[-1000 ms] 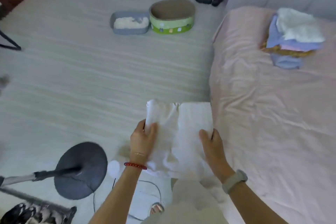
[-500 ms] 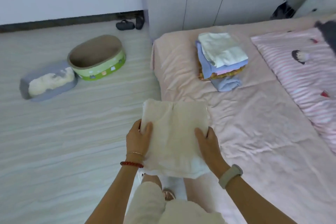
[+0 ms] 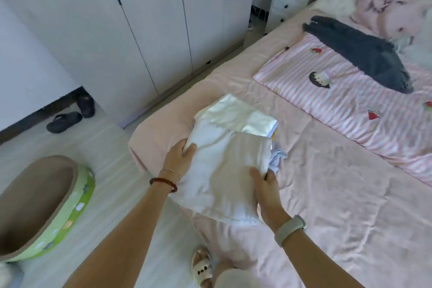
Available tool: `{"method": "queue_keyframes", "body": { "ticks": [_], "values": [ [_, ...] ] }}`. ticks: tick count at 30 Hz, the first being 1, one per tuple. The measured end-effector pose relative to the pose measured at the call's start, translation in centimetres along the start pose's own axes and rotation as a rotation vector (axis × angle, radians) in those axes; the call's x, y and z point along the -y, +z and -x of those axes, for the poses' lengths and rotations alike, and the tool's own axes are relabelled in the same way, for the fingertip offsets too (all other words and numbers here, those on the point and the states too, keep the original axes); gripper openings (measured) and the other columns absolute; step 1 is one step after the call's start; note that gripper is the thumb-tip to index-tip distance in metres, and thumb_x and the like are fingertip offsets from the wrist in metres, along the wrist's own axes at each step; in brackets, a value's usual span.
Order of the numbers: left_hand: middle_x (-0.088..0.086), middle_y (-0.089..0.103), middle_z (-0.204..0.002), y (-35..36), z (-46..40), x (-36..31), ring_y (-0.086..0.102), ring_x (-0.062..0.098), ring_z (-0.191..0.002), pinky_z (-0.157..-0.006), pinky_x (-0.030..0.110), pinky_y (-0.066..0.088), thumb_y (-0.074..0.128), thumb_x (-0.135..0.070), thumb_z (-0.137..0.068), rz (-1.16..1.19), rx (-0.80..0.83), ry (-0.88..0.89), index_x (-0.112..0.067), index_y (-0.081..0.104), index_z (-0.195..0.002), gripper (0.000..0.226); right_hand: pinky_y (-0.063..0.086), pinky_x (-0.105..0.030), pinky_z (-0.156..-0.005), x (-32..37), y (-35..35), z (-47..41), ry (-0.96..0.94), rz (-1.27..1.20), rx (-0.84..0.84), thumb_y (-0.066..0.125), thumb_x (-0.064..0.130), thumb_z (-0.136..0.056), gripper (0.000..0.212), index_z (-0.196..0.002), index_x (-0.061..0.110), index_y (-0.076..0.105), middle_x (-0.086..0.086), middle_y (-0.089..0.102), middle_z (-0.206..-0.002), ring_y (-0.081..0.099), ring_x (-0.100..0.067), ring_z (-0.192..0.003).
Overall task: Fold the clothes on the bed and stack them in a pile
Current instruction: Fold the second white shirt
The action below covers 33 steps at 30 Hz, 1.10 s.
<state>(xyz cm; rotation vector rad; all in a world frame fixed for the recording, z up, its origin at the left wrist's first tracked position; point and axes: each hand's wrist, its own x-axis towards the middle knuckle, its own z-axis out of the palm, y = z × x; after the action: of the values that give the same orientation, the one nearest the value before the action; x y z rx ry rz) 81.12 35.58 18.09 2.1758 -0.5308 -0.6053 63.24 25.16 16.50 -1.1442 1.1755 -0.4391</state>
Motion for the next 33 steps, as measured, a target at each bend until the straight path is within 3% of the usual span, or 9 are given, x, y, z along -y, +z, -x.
{"method": "queue_keyframes", "body": {
  "ticks": [3,6,14,18,21,24,26,30,33],
  "values": [
    [0.005,0.052,-0.082,0.0,-8.2,-3.2,0.045,0.021,-0.073,-0.061,0.028,0.037,0.045,-0.034,-0.089,-0.002,0.110,0.070,-0.009,0.054,-0.095,0.028,0.047,-0.023,-0.065,2.3,2.5,-4.7,-0.004,-0.093,-0.088,0.053,0.010,-0.088,0.027,-0.115,0.008,0.053,0.000,0.062,-0.092,0.059,-0.014,-0.082],
    [0.008,0.052,-0.083,1.6,-15.2,-4.9,0.045,0.021,-0.073,-0.057,0.027,0.034,0.046,-0.022,-0.095,-0.017,0.151,0.108,-0.010,0.053,-0.092,0.014,0.047,-0.020,-0.060,3.8,4.4,-9.6,0.011,-0.173,-0.129,0.051,0.009,-0.089,0.023,-0.112,0.012,0.052,-0.003,0.059,-0.092,0.057,-0.015,-0.079],
    [0.000,0.044,-0.067,8.3,-27.9,-2.8,0.039,0.018,-0.062,-0.054,0.026,0.032,0.046,-0.020,-0.095,-0.024,0.242,0.026,-0.011,0.047,-0.074,0.023,0.040,-0.010,-0.046,3.4,5.7,-20.7,0.080,-0.099,-0.248,0.052,0.012,-0.088,0.012,-0.083,0.022,0.047,0.007,0.044,-0.065,0.047,-0.002,-0.054],
    [0.007,0.054,-0.092,11.5,-29.7,-0.6,0.049,0.024,-0.078,-0.067,0.029,0.035,0.045,-0.018,-0.094,-0.199,0.294,-0.043,-0.010,0.053,-0.113,0.023,0.045,-0.026,-0.061,1.6,5.3,-22.4,0.276,-0.050,-0.298,0.057,0.016,-0.087,0.024,-0.108,0.014,0.045,0.003,0.051,-0.075,0.054,-0.018,-0.073],
    [0.013,0.052,-0.127,12.4,-29.9,0.0,0.047,0.034,-0.112,-0.090,0.040,0.040,0.050,-0.016,-0.091,-0.411,0.134,0.095,-0.010,0.042,-0.135,0.045,0.039,-0.039,-0.096,0.8,5.3,-21.7,0.180,0.306,-0.440,0.066,0.024,-0.081,0.065,-0.137,0.013,0.034,-0.006,0.045,-0.122,0.045,-0.025,-0.116],
    [0.017,0.052,-0.131,13.2,-28.5,-0.5,0.048,0.039,-0.120,-0.094,0.053,0.042,0.058,-0.017,-0.085,-0.617,0.047,0.652,-0.009,0.054,-0.127,0.043,0.034,-0.048,-0.101,2.2,5.8,-21.7,-0.294,0.797,-0.597,0.064,0.017,-0.079,0.055,-0.131,0.009,0.049,-0.015,0.049,-0.128,0.046,-0.035,-0.120],
    [0.017,0.054,-0.131,14.0,-27.6,-0.3,0.050,0.040,-0.121,-0.095,0.060,0.040,0.057,-0.025,-0.082,-0.738,0.099,0.885,-0.013,0.060,-0.122,0.042,0.033,-0.058,-0.100,3.2,6.5,-23.3,-0.566,1.056,-0.547,0.067,0.013,-0.073,0.049,-0.121,0.006,0.060,-0.018,0.057,-0.123,0.052,-0.037,-0.119],
    [0.010,0.022,-0.154,15.0,-27.4,1.6,0.016,0.036,-0.142,-0.108,0.061,0.014,0.031,-0.055,-0.086,-0.917,0.377,0.594,-0.028,0.031,-0.144,0.064,0.022,-0.058,-0.107,2.0,7.6,-25.6,-0.457,1.315,-0.258,0.066,0.034,-0.080,0.061,-0.131,0.005,0.051,-0.024,0.040,-0.141,0.034,-0.041,-0.133],
    [0.001,-0.012,-0.157,15.8,-28.3,4.6,-0.009,0.029,-0.144,-0.111,0.055,0.003,0.021,-0.067,-0.086,-0.948,0.420,0.566,-0.040,-0.010,-0.142,0.069,-0.012,-0.046,-0.112,-1.8,6.7,-25.9,-0.261,1.333,-0.111,0.042,0.054,-0.089,0.077,-0.149,0.018,0.010,-0.016,-0.003,-0.155,-0.015,-0.034,-0.140]
  ]
}}
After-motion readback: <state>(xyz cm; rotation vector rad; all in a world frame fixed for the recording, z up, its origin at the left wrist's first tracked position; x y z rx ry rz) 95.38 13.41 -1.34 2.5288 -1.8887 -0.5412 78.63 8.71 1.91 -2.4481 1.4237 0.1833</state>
